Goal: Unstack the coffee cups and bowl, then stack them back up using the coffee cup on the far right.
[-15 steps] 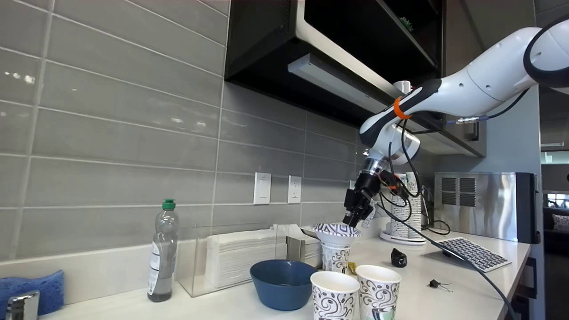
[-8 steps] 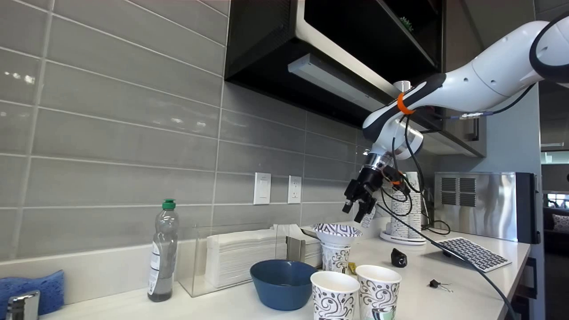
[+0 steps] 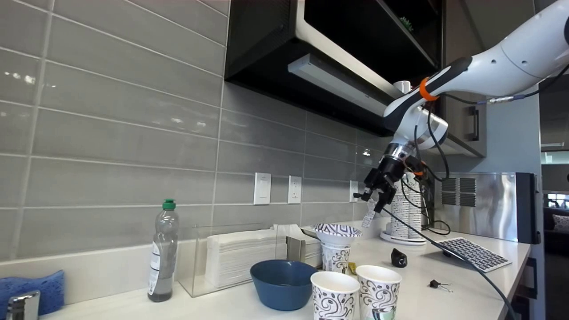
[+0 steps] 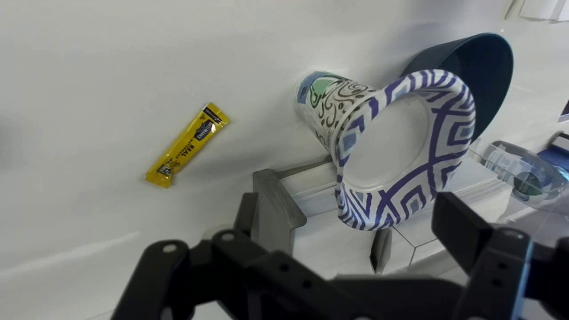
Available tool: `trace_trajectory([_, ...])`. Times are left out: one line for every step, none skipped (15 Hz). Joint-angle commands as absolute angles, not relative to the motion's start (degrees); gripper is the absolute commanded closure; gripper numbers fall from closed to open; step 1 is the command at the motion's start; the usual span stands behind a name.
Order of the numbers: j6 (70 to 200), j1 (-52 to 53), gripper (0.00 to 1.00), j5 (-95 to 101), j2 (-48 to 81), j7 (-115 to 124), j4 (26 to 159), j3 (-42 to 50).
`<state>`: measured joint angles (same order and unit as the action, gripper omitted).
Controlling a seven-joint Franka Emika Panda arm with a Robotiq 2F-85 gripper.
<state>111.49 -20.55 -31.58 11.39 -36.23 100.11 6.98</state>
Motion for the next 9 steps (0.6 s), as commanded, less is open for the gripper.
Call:
trace_trajectory([111.6,-21.1,0.00,-34.5,3.9,-40.4,108.1,9.4])
trace_trajectory([111.6,-21.0,0.00,-34.7,2.4,-41.1,109.5,10.2])
trace_trajectory([111.7,-20.8,0.00,-34.9,0.8,-42.2,111.2,11.1])
trace_trajectory([111.7,-20.6,0.00,-35.1,-0.7,-43.1,112.7,11.9])
trace_trajectory([111.7,-20.4,0.00,-35.4,-2.1,-44.0,114.3,12.7])
trace_trajectory([111.7,-20.2,0.00,-35.5,-3.6,-44.9,115.9,13.5])
trace_trajectory([111.3,-20.1,0.00,-35.7,-5.2,-45.8,117.7,14.3])
trace_trajectory([111.1,-20.0,0.00,-35.7,-6.2,-46.5,118.9,15.1])
trace_trajectory([111.2,-19.8,0.00,-35.8,-7.4,-47.3,120.5,15.9])
